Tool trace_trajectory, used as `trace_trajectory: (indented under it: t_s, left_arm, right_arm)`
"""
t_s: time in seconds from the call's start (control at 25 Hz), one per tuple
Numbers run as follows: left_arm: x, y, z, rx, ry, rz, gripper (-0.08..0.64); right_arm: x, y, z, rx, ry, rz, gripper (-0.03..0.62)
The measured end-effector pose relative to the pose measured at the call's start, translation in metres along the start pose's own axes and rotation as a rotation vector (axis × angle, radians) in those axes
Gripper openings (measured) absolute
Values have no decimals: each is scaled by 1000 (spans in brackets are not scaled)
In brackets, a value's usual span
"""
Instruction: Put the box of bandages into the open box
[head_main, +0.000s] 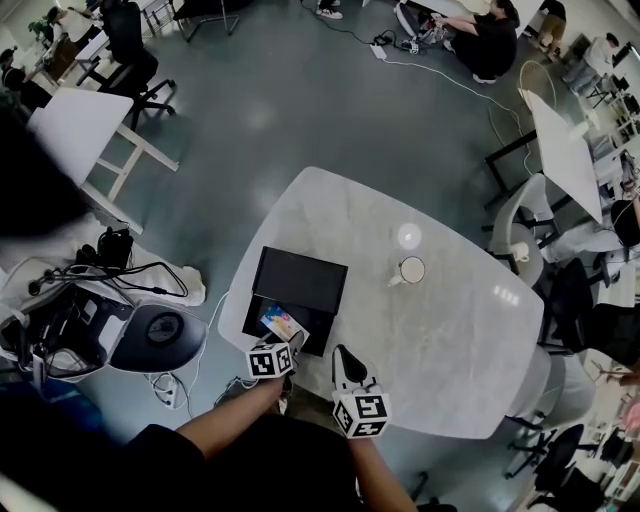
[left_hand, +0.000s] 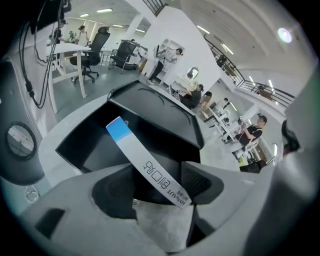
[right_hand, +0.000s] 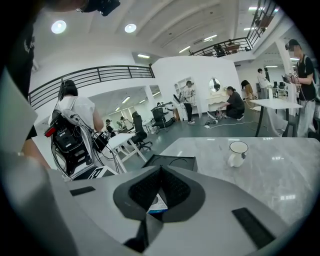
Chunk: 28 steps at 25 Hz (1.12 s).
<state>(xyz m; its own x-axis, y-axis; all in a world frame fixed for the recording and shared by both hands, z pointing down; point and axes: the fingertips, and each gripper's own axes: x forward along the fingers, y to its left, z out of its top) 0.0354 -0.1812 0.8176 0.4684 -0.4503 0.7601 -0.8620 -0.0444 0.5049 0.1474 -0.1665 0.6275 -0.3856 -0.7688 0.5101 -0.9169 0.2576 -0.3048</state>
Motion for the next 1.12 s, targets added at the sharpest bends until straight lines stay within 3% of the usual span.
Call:
trace_trajectory:
  t_s: [0.16,0.32,0.4,0.52,0.72,1.12]
  left_arm:
    - [20,3,-4,-38,-19,31,228]
    - [5,7,2,-87,-43,38,187]
    - [-1,2,5,-108,-50,10,191]
    - [1,-9,6,-131,-40,-31,264]
    - [-3,-25,15,-120,-47,-69,264]
    - [3,-44,22,-175,-53,-146,235]
  right_arm:
    - [3,-18,-12,5,1,-3,12]
    - [0,-12,-3,11,-4,-5,12]
    - [-2,-9,3,17,-7,-6,12]
    - [0,-10,1,21,-5,-5,12]
    - [2,-5,1,22,-3,3,12]
    - [1,-5,3,35,-10,1,12]
